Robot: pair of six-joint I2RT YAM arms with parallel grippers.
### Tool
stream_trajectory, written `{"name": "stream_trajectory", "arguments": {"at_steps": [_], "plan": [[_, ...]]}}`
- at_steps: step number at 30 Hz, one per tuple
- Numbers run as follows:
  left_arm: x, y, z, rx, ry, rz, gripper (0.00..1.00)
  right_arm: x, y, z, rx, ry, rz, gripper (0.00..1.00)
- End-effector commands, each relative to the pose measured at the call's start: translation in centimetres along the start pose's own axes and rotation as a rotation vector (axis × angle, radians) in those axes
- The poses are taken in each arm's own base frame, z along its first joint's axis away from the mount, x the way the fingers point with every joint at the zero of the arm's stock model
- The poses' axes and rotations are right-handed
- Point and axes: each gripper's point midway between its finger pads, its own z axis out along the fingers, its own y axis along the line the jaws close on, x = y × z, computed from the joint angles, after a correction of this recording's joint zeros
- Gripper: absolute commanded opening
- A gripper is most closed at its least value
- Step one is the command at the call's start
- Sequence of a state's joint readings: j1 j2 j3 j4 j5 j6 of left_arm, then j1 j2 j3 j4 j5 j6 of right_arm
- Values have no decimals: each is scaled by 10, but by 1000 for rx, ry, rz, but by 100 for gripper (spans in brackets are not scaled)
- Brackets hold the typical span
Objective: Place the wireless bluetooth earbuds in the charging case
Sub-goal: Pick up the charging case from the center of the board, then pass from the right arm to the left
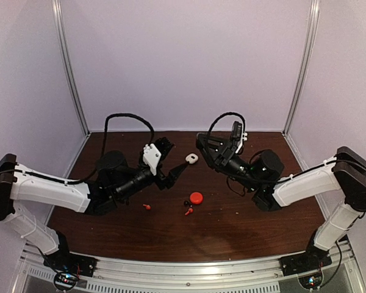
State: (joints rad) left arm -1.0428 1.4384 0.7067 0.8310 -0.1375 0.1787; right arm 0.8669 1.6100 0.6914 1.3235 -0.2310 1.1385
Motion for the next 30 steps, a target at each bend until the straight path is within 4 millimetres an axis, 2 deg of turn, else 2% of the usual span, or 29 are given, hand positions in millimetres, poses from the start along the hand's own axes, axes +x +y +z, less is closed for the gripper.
{"name": "stream_trajectory", "arguments": {"at_steps": [1,5,12,19,24,30], "plan": [[-26,-3,7,16,-92,45,66,0,-2,-1,-11,-69,54,39],[-26,-15,11,67,-97,83,58,12,-5,2,-30,-44,86,38],[-23,-22,12,105,-92,120,64,18,-7,4,-8,-16,62,37],[-17,-44,14,231,-62,185,60,29,-9,3,-15,40,51,37],[-16,-41,13,222,-52,173,64,33,-7,1,-18,67,40,37],[-5,-38,17,200,0,222,61,40,-3,-1,-36,96,37,38]]}}
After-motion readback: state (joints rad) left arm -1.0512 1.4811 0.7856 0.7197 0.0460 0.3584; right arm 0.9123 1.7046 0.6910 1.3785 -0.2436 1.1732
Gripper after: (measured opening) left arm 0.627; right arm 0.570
